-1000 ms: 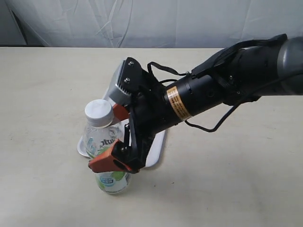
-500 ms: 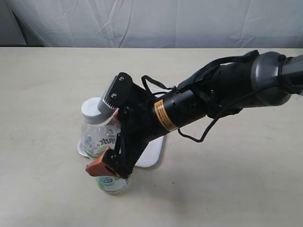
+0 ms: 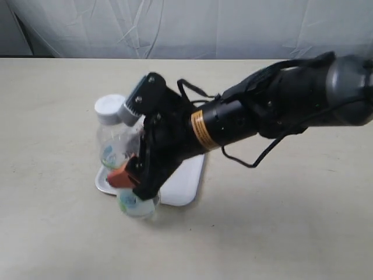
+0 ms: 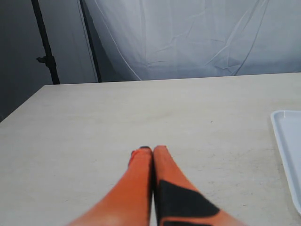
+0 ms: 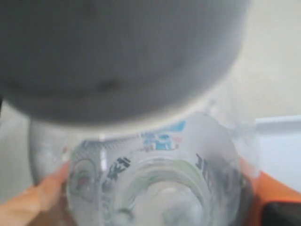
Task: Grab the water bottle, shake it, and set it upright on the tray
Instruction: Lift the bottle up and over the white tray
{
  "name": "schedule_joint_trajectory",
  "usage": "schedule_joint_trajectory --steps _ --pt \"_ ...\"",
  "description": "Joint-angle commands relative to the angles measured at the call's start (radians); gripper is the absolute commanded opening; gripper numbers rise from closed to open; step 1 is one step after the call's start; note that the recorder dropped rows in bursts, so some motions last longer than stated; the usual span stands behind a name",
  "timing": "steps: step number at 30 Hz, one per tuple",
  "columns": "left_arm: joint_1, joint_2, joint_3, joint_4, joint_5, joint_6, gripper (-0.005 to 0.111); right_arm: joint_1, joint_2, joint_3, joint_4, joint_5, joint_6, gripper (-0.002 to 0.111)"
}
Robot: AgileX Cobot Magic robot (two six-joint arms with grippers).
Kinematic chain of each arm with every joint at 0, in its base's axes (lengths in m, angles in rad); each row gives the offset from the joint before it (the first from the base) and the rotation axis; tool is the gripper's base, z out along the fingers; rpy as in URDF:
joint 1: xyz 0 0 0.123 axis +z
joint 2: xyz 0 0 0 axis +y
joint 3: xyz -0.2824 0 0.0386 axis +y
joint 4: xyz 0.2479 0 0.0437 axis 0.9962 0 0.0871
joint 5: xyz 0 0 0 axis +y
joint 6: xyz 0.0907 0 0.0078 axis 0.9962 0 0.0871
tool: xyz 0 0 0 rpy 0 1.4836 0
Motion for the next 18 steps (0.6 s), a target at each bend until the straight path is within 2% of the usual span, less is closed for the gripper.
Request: schedule_joint_trajectory --steps 1,3,5,12,18 --pt "0.004 -0.005 0.002 0.001 -0.005 -0.008 0.000 -0.004 -0.213 -0.094 0.037 0.311 0.036 -0.001" --pt "0.004 -0.005 0.002 0.001 -0.005 -0.008 0.000 -0.004 -0.285 -0.127 0.068 0.508 0.037 -0.001" --pt "0.004 -0.005 0.002 0.001 -0.005 -0.008 0.000 -0.004 -0.323 -0.132 0.102 0.592 0.037 -0.001" --pt "0.004 -0.005 0.002 0.001 -0.005 -0.008 0.000 -0.004 -0.200 0.047 0.125 0.483 0.037 -0.001" --pt "0.004 -0.005 0.002 0.001 -0.005 -0.008 0.000 -0.004 -0.305 -0.019 0.125 0.486 0.037 -0.001"
